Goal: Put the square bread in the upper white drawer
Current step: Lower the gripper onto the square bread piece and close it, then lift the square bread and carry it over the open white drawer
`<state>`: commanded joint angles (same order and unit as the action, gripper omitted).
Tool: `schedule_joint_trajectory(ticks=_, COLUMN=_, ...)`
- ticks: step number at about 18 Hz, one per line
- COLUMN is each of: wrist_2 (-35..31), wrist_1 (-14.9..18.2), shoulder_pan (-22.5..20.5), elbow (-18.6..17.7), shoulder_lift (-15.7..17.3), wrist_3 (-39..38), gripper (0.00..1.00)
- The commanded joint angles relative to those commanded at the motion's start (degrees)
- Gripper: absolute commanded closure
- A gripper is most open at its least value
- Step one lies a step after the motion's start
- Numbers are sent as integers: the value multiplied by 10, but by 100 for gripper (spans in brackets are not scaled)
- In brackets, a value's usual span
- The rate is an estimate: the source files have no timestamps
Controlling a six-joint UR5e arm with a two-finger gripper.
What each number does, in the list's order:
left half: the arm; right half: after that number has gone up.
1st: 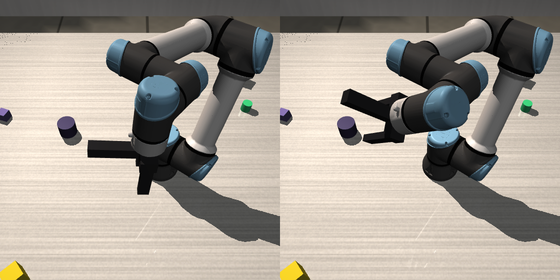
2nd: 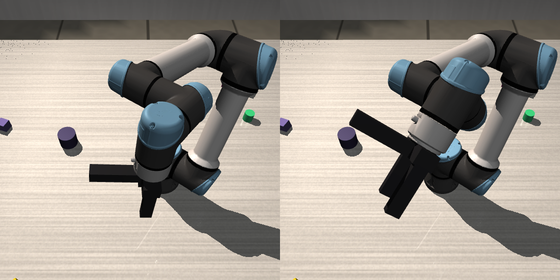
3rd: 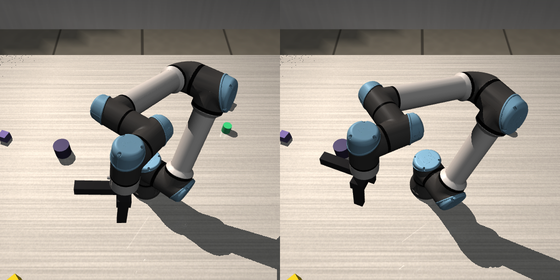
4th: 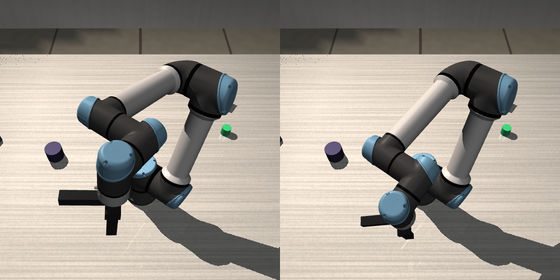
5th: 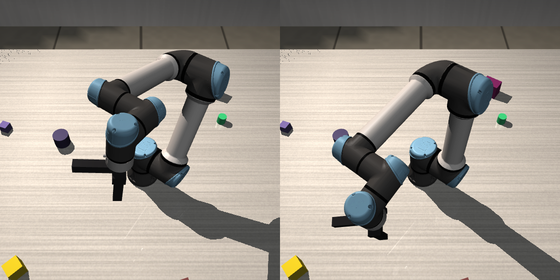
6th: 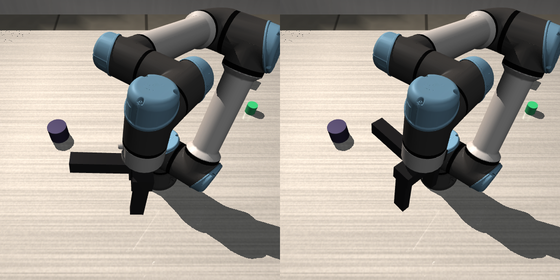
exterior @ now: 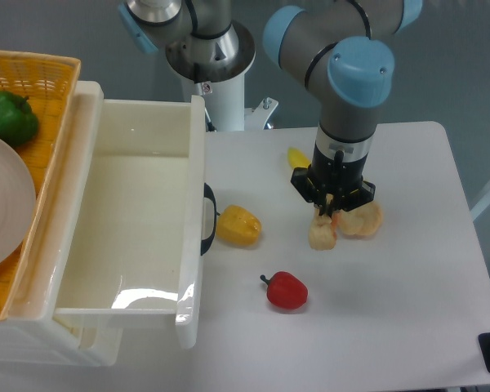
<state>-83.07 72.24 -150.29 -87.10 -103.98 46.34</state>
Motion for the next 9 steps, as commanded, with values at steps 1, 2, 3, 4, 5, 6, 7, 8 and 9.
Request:
schedule_joint_trajectory(ticks=1, wrist_2=18, wrist_1=1, shoulder_pan=1, elbow=0, shoulder_lift=5, wrist_3=-25, gripper=98)
schedule_joint_trajectory(ticks=2, wrist_2=28, wrist_1=2, shoulder_pan=0, elbow=1, shoulder_lift=13, wrist_3=-39, gripper=98)
schedule_joint_trajectory(ticks=3, wrist_2=33, wrist_1=3, shoulder_pan=0, elbow=1, shoulder_lift=24, wrist_3=-44, gripper=98)
schedule_joint_trajectory(ticks=4, wrist_2=34, wrist_1=6, shoulder_pan=1, elbow=1, shoulder_lift=31, wrist_3=-47, gripper=98)
schedule_joint_trajectory(ticks=5, wrist_2=34, wrist_1=18, shoulder_pan=1, elbow=1, shoulder_lift=36, wrist_3=-47, gripper=98)
schedule_joint_trajectory(ticks=6, wrist_2=34, wrist_1=29, shoulder_pan=2, elbow=1, shoulder_lift=43, wrist_3=-50, gripper=98)
schedule_joint_trajectory(ticks=7, wrist_2=42, wrist_1=37, shoulder_pan=3, elbow=1, shoulder_lift=49, wrist_3=-63, gripper=98)
schedule_joint_trajectory(ticks=8, wrist_2=53, wrist_1=40, shoulder_pan=3, elbow=1, shoulder_lift=55, wrist_3=-84, gripper=98)
schedule_joint_trajectory(ticks=9, wrist_2=62, wrist_1=41, shoulder_pan=3, elbow=1, shoulder_lift=66, wrist_3=-109, gripper=98)
